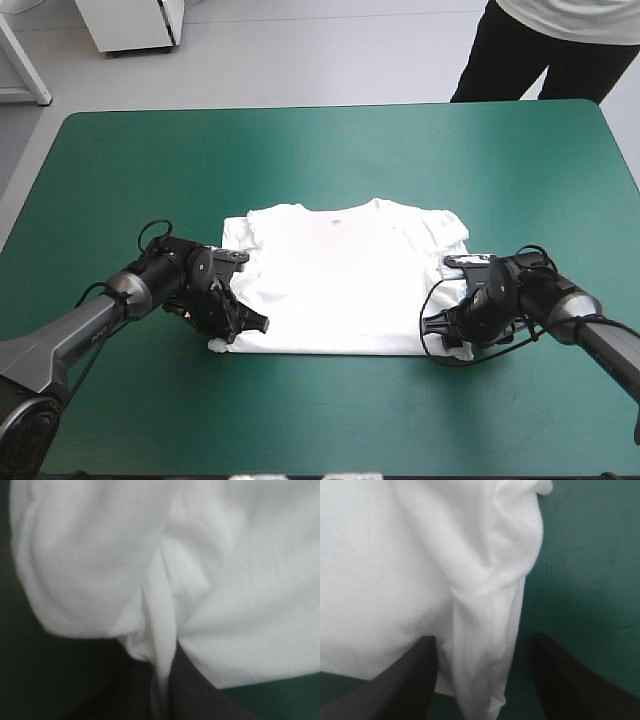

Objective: Fold the cloth

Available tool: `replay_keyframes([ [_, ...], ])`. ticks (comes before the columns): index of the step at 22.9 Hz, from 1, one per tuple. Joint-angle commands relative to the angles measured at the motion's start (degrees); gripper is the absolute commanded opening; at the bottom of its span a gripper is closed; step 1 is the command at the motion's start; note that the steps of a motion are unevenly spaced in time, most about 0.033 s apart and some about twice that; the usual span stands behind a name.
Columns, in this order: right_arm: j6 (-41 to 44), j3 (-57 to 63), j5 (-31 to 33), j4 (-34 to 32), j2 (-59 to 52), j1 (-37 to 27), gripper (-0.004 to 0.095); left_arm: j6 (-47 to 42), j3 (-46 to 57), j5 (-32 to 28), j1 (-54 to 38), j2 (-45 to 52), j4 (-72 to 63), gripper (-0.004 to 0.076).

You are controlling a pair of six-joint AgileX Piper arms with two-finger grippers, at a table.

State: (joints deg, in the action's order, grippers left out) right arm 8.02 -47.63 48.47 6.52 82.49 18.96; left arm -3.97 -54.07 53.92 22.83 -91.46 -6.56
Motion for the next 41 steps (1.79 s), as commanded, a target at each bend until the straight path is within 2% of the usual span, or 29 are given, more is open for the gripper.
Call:
replay_keyframes([
  [1, -1.4, -1.1, -1.9, 1.2, 0.3, 0.2, 0.0524, 0.3, 0.8, -7.0, 0.5, -1.9, -2.5, -0.001],
  [5, -3.4, -1.1, 0.1, 3.1, 2.4, 0.2, 0.0228, 0.3, 0.8, -8.0, 0.5, -1.9, -3.1, -0.001],
  [6, -4.9, -1.1, 0.3, 4.7, 2.5, 0.2, 0.0082, 0.3, 0.8, -8.3, 0.5, -1.9, -3.1, -0.001],
  [7, -6.1, -1.1, 0.3, 5.4, 2.5, 0.2, -0.0022, 0.3, 0.8, -8.5, 0.5, -1.9, -3.1, -0.001],
  [11, -6.1, -2.5, 2.7, 4.7, 2.3, 0.2, -0.0013, 1.0, 0.3, -5.8, 0.5, -1.1, -3.1, -0.001],
  [24, -5.2, -15.2, 12.7, 0.8, -5.7, 0.2, -0.0013, 0.5, -0.8, 1.4, 0.5, 15.8, -5.0, -0.001],
  [30, -3.4, -22.9, 14.4, -3.5, -7.8, 0.2, -0.0013, 0.2, -10.0, 3.1, 0.4, 20.3, -4.6, -0.001],
  [32, -3.4, -25.4, 13.1, -4.9, -7.6, 0.1, -0.0013, 0.1, -13.9, 0.6, 0.4, 20.3, -4.2, -0.001],
  [34, -1.4, -27.0, 8.1, -8.7, -7.5, 0.1, -0.0013, -2.1, -16.5, -3.9, 0.4, 20.0, 0.2, -0.001],
  [37, 1.7, -27.1, 2.0, -13.3, -6.8, 0.1, -0.0013, -5.0, -17.3, -6.3, 0.4, 17.9, 5.8, -0.001],
  [41, 5.1, -27.1, -5.5, -18.4, -2.5, 0.1, -0.0013, -5.9, -17.3, -12.6, 0.4, 13.9, 7.7, -0.001],
])
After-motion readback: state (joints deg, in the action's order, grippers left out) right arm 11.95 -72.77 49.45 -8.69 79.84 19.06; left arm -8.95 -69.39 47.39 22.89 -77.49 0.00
